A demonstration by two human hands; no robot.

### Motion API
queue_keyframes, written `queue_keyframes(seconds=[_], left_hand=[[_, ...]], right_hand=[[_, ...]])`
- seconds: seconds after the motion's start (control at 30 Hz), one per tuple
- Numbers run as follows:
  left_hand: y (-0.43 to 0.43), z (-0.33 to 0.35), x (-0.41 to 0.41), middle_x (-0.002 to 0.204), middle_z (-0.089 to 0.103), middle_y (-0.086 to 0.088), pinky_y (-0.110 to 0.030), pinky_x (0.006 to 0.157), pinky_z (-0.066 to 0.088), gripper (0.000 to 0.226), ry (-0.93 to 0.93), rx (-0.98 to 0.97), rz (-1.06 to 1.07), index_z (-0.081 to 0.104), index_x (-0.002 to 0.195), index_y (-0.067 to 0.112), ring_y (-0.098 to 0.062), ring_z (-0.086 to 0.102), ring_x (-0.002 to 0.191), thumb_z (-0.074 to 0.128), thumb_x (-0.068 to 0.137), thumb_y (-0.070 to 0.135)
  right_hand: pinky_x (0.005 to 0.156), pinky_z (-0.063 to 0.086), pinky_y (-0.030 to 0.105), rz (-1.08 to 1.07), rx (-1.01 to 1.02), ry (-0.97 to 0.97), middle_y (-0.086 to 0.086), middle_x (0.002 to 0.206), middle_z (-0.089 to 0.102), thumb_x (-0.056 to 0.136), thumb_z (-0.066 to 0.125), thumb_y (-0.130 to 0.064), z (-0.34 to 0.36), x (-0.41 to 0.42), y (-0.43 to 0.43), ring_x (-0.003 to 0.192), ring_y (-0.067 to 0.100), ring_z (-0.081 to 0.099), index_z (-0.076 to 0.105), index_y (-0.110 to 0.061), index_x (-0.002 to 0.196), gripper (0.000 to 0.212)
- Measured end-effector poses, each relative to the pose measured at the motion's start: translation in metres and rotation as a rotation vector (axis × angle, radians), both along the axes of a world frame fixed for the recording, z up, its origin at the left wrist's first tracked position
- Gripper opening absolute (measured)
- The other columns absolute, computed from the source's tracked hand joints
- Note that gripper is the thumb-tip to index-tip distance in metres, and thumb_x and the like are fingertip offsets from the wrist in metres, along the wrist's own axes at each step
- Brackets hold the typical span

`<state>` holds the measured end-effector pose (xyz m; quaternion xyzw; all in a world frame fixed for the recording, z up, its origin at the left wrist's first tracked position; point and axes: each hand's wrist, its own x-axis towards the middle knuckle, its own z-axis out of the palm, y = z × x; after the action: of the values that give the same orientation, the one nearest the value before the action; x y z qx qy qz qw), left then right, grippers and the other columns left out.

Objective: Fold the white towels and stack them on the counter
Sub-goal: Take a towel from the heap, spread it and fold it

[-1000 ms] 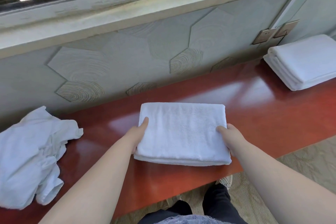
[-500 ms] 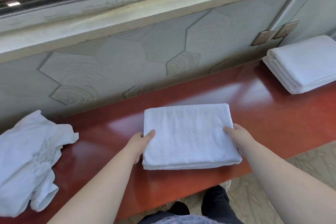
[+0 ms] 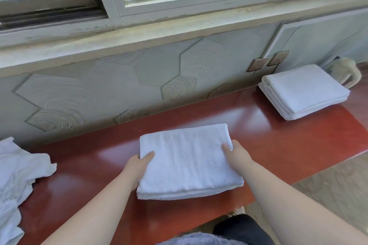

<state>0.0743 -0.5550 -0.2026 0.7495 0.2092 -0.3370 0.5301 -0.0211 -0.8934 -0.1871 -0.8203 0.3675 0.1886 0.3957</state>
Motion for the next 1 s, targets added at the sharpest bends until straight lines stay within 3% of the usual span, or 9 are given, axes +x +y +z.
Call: queue_keyframes(seconds=[0.2, 0.43, 0.57, 0.67, 0.8, 0.9, 1.0], left_hand=[[-0.075, 0.039, 0.014, 0.096, 0.080, -0.006, -0.033, 0.067, 0.059, 0.020, -0.034, -0.150, -0.024, 0.068, 0.114, 0.011, -0.024, 0.078, 0.085, 0.065, 0.100, 0.025], [-0.209, 0.065, 0.021, 0.105, 0.079, -0.002, -0.038, 0.072, 0.061, 0.024, -0.133, -0.254, 0.108, 0.066, 0.121, 0.017, -0.024, 0.077, 0.094, 0.067, 0.099, 0.026], [-0.305, 0.083, 0.018, 0.109, 0.079, -0.003, -0.042, 0.079, 0.060, 0.022, -0.141, -0.290, 0.136, 0.066, 0.121, 0.020, -0.026, 0.077, 0.098, 0.066, 0.100, 0.027], [-0.373, 0.099, 0.014, 0.108, 0.079, -0.002, -0.037, 0.075, 0.060, 0.019, -0.147, -0.305, 0.138, 0.065, 0.120, 0.022, -0.023, 0.077, 0.097, 0.063, 0.102, 0.027], [-0.450, 0.112, 0.022, 0.113, 0.078, -0.001, -0.042, 0.086, 0.060, 0.023, -0.154, -0.323, 0.098, 0.064, 0.125, 0.023, -0.023, 0.075, 0.102, 0.062, 0.103, 0.027], [-0.509, 0.117, 0.033, 0.112, 0.078, 0.003, -0.037, 0.078, 0.060, 0.022, -0.157, -0.305, 0.071, 0.064, 0.123, 0.027, -0.019, 0.076, 0.100, 0.062, 0.102, 0.029], [-0.557, 0.118, 0.044, 0.109, 0.078, 0.009, -0.031, 0.074, 0.059, 0.021, -0.166, -0.278, 0.020, 0.064, 0.123, 0.028, -0.012, 0.076, 0.096, 0.063, 0.101, 0.029]], right_hand=[[0.077, 0.043, 0.036, 0.034, -0.021, -0.105, -0.003, 0.100, 0.064, 0.103, 0.043, -0.052, 0.032, 0.020, -0.082, 0.089, 0.018, 0.060, 0.050, -0.025, 0.113, 0.030], [0.087, 0.047, 0.039, 0.053, -0.001, -0.208, -0.006, 0.110, 0.064, 0.098, 0.041, -0.061, 0.065, 0.063, -0.230, 0.100, 0.018, 0.062, 0.051, -0.030, 0.122, 0.041], [0.074, 0.045, 0.034, 0.065, -0.003, -0.260, -0.005, 0.103, 0.066, 0.100, 0.047, -0.054, 0.087, 0.080, -0.333, 0.091, 0.014, 0.062, 0.056, -0.028, 0.114, 0.031], [0.082, 0.048, 0.037, 0.099, 0.004, -0.247, -0.002, 0.103, 0.067, 0.101, 0.048, -0.053, 0.098, 0.086, -0.402, 0.094, 0.018, 0.063, 0.058, -0.025, 0.110, 0.031], [0.083, 0.048, 0.037, 0.101, 0.006, -0.230, -0.003, 0.105, 0.066, 0.100, 0.048, -0.057, 0.112, 0.099, -0.483, 0.093, 0.017, 0.064, 0.056, -0.025, 0.114, 0.036], [0.083, 0.051, 0.037, 0.077, -0.013, -0.225, -0.003, 0.104, 0.066, 0.098, 0.050, -0.058, 0.116, 0.109, -0.545, 0.091, 0.018, 0.064, 0.056, -0.028, 0.122, 0.038], [0.091, 0.056, 0.043, 0.039, -0.015, -0.219, 0.002, 0.109, 0.069, 0.095, 0.052, -0.060, 0.111, 0.117, -0.591, 0.095, 0.024, 0.068, 0.061, -0.026, 0.115, 0.040]])
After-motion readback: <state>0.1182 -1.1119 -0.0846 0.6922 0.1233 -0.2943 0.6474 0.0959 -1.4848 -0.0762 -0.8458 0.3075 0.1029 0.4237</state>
